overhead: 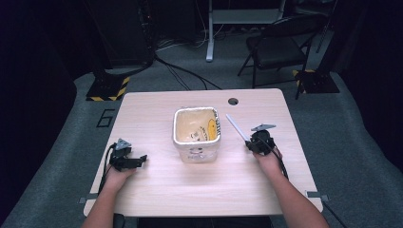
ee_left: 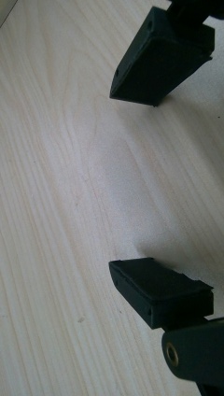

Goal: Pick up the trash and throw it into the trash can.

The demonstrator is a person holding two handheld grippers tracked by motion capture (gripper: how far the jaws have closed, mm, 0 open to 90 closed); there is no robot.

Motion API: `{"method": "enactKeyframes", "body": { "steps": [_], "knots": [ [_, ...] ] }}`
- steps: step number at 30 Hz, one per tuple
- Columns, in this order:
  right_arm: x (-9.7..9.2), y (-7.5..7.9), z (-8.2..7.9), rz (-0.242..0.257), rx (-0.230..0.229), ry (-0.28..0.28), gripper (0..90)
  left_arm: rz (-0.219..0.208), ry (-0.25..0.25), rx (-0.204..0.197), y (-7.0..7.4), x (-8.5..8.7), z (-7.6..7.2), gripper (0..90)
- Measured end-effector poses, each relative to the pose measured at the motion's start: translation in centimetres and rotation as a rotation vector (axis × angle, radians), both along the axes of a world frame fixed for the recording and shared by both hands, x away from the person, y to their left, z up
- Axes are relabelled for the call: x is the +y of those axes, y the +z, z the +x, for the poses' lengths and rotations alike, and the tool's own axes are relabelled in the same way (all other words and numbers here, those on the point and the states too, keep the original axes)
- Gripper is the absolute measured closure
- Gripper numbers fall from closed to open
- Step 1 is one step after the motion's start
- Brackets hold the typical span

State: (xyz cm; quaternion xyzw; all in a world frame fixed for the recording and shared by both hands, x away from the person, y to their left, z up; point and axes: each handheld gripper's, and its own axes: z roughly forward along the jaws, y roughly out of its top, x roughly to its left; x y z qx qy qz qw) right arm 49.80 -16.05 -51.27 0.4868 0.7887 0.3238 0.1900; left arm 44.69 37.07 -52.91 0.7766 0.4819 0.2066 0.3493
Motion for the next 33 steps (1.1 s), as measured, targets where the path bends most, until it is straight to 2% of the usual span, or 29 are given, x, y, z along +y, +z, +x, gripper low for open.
{"method": "enactKeyframes", "body": {
  "steps": [5, 10, 19, 33],
  "knots": [
    [0.7, 0.0, 0.8, -0.031, -0.005, 0.008, 71.1, 0.000, 0.000, 0.000, 0.0, 0.0, 0.0, 14.7],
    [1.1, 0.0, 1.2, -0.039, -0.007, 0.014, 73.6, 0.000, 0.000, 0.000, 0.0, 0.0, 0.0, 14.7],
    [1.6, 0.2, 1.4, -0.040, -0.003, 0.020, 78.0, 0.000, 0.000, 0.000, 0.0, 0.0, 0.0, 14.7],
    [1.6, 1.9, 1.1, -0.017, -0.024, 0.041, 78.5, 0.001, 0.000, 0.000, 0.0, 0.0, 0.0, 14.7]
  ]
}}
